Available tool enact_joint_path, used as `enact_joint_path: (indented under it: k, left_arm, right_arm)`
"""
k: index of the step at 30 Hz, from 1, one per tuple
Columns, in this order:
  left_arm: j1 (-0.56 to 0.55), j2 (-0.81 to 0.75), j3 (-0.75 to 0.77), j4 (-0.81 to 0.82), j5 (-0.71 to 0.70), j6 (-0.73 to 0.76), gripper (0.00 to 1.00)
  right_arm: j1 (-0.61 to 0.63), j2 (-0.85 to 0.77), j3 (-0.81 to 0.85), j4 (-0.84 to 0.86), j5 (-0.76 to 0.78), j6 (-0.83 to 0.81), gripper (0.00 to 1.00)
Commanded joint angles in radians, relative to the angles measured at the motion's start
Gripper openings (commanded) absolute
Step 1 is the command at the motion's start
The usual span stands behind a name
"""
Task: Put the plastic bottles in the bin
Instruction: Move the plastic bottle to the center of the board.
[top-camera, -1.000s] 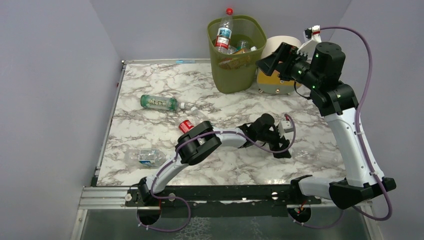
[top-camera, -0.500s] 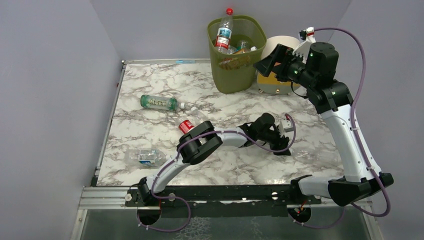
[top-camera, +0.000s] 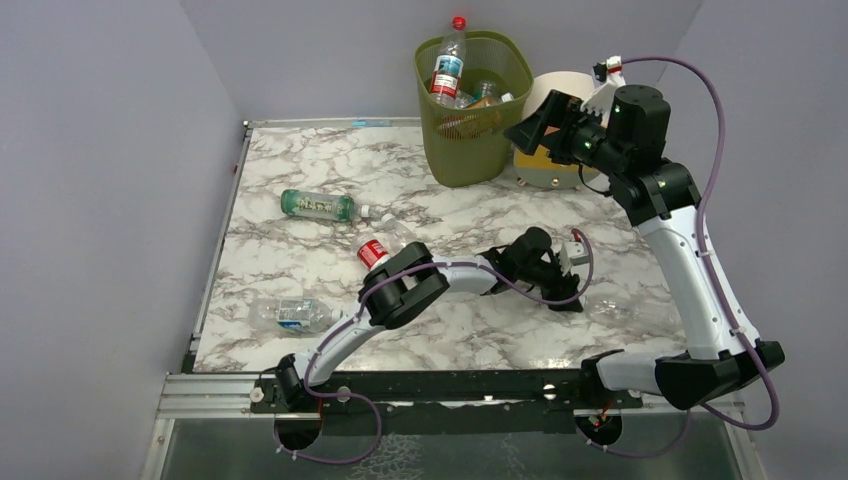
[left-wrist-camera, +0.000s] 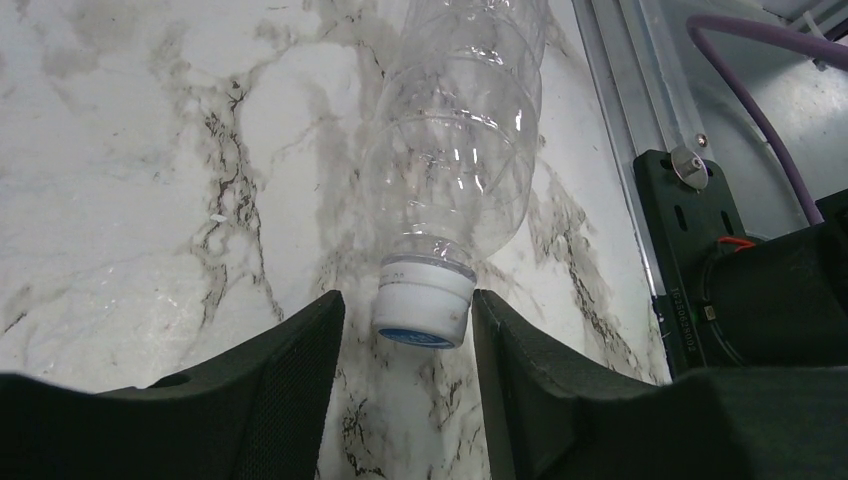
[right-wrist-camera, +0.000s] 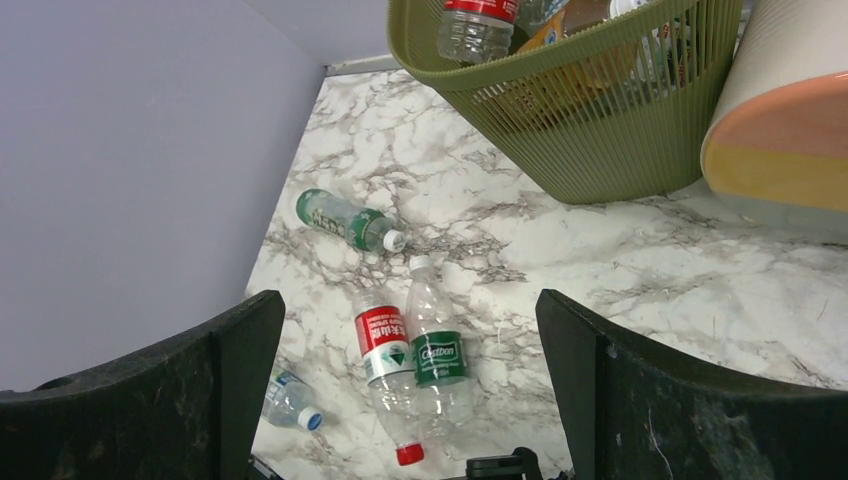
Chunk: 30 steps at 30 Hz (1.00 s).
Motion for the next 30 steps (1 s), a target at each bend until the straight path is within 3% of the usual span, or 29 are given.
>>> enact_joint_path:
  k: [1, 19, 30]
  left_arm:
    - [0.001, 0.017, 0.037, 0.033, 0.042, -0.01, 0.52]
    - [0.001, 0.009, 0.035, 0.033, 0.059, -0.028, 0.29]
    - [0.029, -0.13, -0.172, 0.041, -0.025, 0.002, 0.26]
  right_arm:
    - [0.001, 0.004, -0.016, 0.028, -0.018, -0.019, 1.0]
    - [0.001, 0.007, -0.035, 0.041, -0.023, -0.018, 0.99]
    - [0.001, 0.005, -0.036, 0.056, -0.052, 0.001, 0.99]
